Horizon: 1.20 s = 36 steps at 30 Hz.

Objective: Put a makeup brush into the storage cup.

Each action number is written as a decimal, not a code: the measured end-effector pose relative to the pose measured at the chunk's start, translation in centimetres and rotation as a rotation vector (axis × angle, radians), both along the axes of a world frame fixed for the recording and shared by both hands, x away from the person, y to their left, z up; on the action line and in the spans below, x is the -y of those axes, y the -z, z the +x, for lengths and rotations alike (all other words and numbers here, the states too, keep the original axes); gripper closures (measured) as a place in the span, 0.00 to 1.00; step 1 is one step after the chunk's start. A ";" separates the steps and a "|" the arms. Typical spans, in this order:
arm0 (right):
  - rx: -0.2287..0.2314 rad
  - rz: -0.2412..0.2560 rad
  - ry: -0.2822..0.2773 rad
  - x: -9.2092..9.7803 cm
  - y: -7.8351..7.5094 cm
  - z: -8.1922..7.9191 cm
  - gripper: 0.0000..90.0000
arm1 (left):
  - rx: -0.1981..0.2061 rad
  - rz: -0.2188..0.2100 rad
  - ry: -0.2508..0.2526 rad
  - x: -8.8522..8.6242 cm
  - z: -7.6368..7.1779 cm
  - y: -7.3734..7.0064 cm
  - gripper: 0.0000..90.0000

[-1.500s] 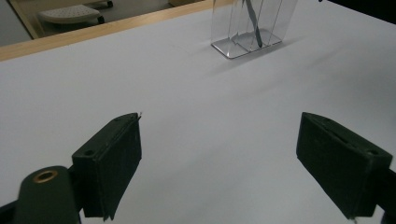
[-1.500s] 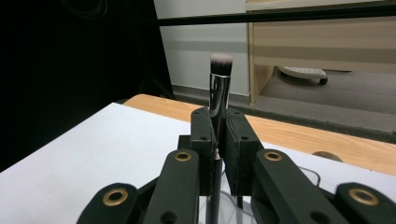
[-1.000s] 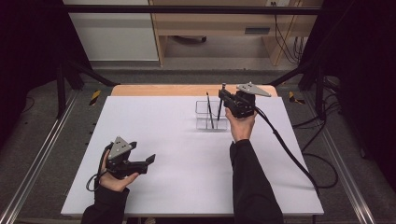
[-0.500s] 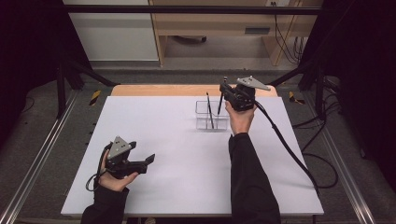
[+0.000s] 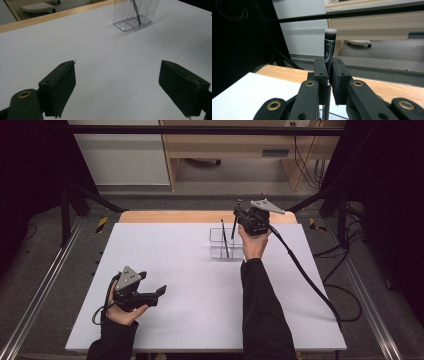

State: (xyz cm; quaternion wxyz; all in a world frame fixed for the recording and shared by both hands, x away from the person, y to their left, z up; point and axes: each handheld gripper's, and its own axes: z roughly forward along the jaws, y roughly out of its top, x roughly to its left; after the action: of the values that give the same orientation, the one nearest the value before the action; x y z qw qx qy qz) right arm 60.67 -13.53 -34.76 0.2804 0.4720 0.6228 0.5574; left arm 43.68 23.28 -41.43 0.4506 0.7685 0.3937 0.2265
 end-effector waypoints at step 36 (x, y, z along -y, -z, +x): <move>-0.092 -0.060 -0.019 -1.6 4.0 0.7 0.93 | 0.005 0.006 0.001 0.0 -0.1 0.0 0.15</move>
State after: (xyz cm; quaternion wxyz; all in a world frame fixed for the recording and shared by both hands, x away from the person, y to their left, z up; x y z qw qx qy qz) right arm 61.35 -11.93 -38.79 0.2600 0.4825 0.6561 0.5188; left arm 43.60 23.27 -41.38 0.4493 0.7696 0.3916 0.2293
